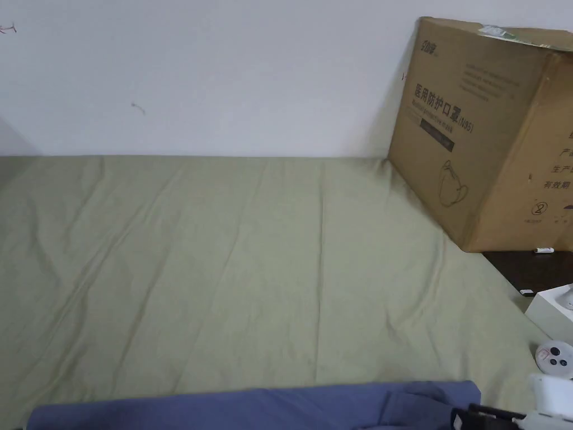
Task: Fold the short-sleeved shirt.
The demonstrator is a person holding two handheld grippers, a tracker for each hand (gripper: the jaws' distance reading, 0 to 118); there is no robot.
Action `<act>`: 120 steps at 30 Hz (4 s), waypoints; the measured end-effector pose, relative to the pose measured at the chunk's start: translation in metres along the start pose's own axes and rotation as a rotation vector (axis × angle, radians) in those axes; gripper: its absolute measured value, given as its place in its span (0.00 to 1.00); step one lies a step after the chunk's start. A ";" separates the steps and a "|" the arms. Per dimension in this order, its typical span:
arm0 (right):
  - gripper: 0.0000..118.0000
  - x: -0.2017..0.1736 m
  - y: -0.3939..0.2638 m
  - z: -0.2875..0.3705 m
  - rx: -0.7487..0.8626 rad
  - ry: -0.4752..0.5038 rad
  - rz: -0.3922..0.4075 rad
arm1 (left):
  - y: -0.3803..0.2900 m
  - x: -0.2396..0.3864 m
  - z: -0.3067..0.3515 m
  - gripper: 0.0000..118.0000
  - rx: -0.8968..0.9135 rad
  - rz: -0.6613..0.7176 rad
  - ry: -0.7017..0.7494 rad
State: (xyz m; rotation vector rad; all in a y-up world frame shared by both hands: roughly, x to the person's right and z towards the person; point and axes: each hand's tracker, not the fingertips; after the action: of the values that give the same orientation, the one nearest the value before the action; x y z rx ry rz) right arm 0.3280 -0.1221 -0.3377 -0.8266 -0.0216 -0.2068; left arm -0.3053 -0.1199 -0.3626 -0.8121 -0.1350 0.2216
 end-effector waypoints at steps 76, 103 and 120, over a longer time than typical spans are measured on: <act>0.01 -0.110 -0.028 0.057 0.198 0.265 0.108 | 0.012 0.192 -0.118 0.94 -0.305 0.075 -0.340; 0.01 -0.080 -0.034 0.050 0.165 0.250 -0.006 | -0.019 0.237 -0.137 0.01 -0.469 0.156 -0.672; 0.01 -0.095 -0.028 0.037 0.135 0.289 -0.037 | -0.011 -0.020 -0.123 1.00 -0.333 0.561 -0.553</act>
State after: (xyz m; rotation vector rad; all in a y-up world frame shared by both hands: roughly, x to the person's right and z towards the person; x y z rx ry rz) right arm 0.2315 -0.0965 -0.3018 -0.6558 0.2186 -0.3549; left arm -0.2982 -0.2182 -0.4388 -1.0939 -0.4728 0.9745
